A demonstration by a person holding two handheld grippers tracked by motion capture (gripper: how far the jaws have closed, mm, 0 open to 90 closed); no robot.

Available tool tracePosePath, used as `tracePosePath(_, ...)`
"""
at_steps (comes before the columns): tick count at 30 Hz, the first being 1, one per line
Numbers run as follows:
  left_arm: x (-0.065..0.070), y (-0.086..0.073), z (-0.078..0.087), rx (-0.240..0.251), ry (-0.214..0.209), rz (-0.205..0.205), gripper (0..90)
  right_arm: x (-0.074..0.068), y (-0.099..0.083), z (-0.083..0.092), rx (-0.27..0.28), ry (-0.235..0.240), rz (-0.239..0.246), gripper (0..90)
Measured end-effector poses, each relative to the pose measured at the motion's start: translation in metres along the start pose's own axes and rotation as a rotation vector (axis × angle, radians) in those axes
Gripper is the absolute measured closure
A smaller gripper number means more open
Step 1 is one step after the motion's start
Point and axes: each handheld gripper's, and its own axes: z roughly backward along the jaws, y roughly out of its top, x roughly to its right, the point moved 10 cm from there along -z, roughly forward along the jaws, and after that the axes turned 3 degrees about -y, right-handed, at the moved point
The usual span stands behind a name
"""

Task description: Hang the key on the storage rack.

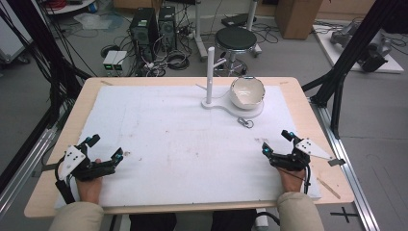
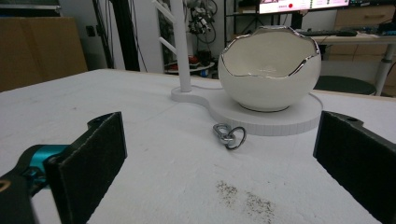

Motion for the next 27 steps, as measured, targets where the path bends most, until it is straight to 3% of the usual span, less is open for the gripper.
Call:
tracePosePath(19, -0.0001, 0.0003, 0.0004, 0.003, -0.002, -0.001, 1.7, -0.0009, 0.0000, -0.0011, -0.006, -0.001, 0.008, 1.7)
tracePosePath(24, 0.0000, 0.0003, 0.0004, 0.003, -0.003, -0.001, 1.7, -0.0007, -0.0011, -0.0032, -0.036, 0.002, -0.007, 1.6)
tracePosePath(27, -0.0001, 0.0003, 0.0004, 0.003, -0.002, -0.002, 1.7, -0.0004, 0.0030, -0.0061, -0.062, 0.006, 0.008, 1.7)
